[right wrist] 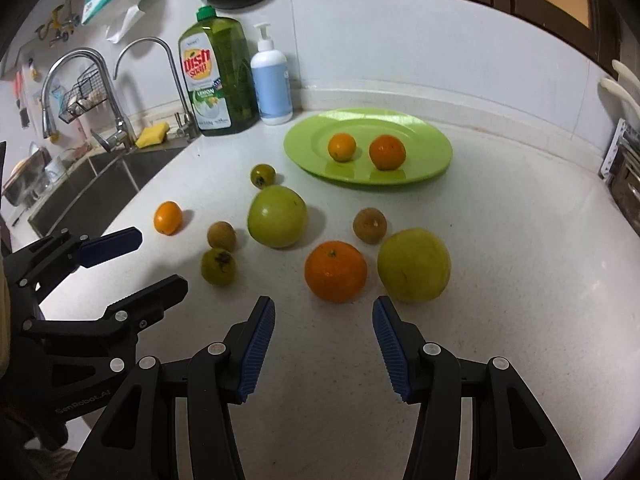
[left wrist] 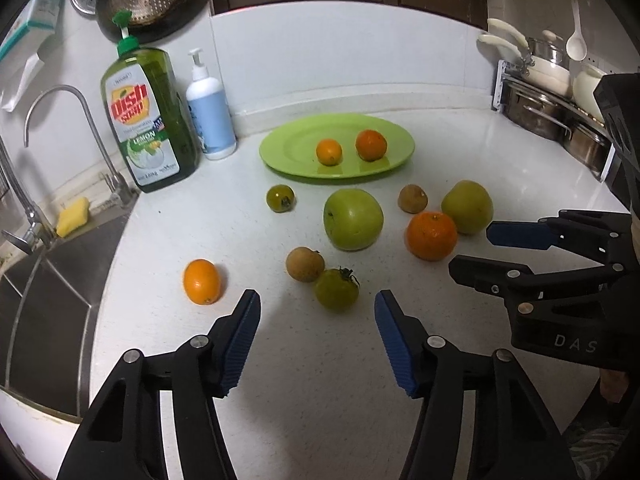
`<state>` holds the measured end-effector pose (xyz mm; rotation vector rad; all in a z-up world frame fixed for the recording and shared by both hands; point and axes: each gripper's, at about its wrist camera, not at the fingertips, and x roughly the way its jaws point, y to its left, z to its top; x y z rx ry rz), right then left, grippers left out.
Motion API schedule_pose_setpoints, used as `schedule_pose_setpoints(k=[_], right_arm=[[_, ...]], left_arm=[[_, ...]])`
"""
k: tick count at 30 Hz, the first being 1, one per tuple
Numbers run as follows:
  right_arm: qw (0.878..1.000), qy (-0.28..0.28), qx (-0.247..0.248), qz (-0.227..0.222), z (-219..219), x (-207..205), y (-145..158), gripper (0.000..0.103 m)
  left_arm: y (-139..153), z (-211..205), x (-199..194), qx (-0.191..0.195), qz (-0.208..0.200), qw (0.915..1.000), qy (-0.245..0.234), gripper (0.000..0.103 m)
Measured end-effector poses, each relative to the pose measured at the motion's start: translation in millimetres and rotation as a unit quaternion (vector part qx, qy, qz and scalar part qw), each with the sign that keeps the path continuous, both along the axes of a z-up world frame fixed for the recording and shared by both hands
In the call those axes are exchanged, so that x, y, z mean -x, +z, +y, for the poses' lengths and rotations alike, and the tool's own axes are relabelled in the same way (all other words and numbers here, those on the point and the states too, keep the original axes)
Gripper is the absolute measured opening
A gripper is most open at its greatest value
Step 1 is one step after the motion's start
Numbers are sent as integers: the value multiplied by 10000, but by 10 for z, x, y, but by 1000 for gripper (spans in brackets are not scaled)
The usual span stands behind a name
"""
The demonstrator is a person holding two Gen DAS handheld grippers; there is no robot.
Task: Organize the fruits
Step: 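Move both open grippers back toward the remaining fruits, then close left gripper on green tomato while right gripper grasps another tangerine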
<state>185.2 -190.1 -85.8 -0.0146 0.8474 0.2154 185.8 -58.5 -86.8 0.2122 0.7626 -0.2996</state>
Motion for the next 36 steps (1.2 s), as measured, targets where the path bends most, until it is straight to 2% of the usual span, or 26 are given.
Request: schedule_pose_setpoints(k=[9, 25, 36], right_arm=[[10000, 37, -41, 44, -30, -109, -76, 52], [9997, 203, -7, 132, 18, -293, -168, 52], [9997, 230, 62, 72, 48, -362, -158, 48]], left_arm=[[-176, -64, -132, 38, 281, 9996, 47, 49], [-254, -141, -279, -1, 432, 9991, 40, 44], [-272, -154, -348, 81, 529, 9986, 57, 35]])
